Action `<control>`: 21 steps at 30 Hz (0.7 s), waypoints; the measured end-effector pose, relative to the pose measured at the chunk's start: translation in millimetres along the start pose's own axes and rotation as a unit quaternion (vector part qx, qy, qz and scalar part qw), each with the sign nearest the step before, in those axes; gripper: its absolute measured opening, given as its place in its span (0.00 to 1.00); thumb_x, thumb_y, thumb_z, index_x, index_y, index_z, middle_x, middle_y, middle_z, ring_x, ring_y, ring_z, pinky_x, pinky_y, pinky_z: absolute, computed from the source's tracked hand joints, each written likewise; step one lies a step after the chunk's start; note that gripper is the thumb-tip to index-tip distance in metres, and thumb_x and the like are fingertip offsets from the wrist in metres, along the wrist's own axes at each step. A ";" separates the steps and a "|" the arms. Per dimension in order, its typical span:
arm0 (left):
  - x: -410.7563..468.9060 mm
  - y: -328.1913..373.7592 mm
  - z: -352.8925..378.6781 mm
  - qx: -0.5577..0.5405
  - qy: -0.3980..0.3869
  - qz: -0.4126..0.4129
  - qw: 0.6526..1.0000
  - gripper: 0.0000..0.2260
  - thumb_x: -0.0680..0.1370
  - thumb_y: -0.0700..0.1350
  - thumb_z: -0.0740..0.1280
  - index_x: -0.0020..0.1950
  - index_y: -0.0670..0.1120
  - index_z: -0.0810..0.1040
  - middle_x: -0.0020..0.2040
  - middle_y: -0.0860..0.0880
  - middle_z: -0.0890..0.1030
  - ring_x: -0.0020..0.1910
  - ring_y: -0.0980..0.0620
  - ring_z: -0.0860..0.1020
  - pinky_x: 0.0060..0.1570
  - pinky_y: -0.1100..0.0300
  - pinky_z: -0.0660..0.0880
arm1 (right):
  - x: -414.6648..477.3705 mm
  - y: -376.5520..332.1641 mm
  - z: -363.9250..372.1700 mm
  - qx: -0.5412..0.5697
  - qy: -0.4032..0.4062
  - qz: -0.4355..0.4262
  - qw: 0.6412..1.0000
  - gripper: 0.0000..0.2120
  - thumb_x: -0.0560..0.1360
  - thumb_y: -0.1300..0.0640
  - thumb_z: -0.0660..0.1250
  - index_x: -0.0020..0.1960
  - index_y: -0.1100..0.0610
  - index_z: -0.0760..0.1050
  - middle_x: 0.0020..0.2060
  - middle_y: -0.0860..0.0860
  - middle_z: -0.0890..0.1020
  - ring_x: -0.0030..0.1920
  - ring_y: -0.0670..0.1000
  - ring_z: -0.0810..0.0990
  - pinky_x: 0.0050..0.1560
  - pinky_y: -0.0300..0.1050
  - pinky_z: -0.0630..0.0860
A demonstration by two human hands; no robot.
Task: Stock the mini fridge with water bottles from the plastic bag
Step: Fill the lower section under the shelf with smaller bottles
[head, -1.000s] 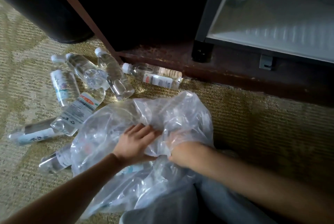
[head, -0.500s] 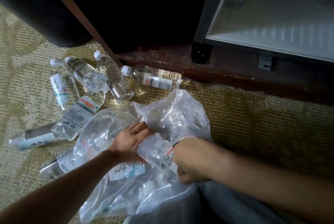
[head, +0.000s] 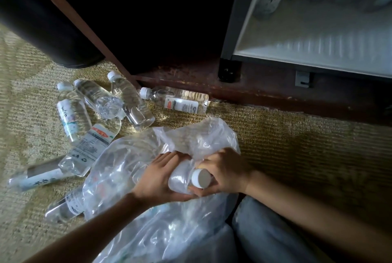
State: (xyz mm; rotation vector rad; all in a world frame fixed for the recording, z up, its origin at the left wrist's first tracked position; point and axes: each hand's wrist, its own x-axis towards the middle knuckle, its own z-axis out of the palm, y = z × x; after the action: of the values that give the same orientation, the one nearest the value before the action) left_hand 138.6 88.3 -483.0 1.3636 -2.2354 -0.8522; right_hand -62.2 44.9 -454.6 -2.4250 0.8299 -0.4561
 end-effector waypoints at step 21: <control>-7.5 -23.8 10.0 0.025 -0.049 -0.092 0.994 0.37 0.65 0.77 0.57 0.62 0.52 0.73 0.56 0.51 0.81 0.54 0.53 0.77 0.54 0.55 0.78 | 25.2 -13.9 -64.2 0.085 0.209 0.078 0.971 0.18 0.70 0.42 0.65 0.35 0.57 0.77 0.25 0.47 0.78 0.23 0.47 0.76 0.23 0.32 0.68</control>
State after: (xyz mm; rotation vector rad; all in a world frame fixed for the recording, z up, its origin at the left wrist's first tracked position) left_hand 151.6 89.8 -506.5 1.6019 -2.2428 -0.9493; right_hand -66.7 14.0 -391.6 -2.1149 1.0972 -0.9550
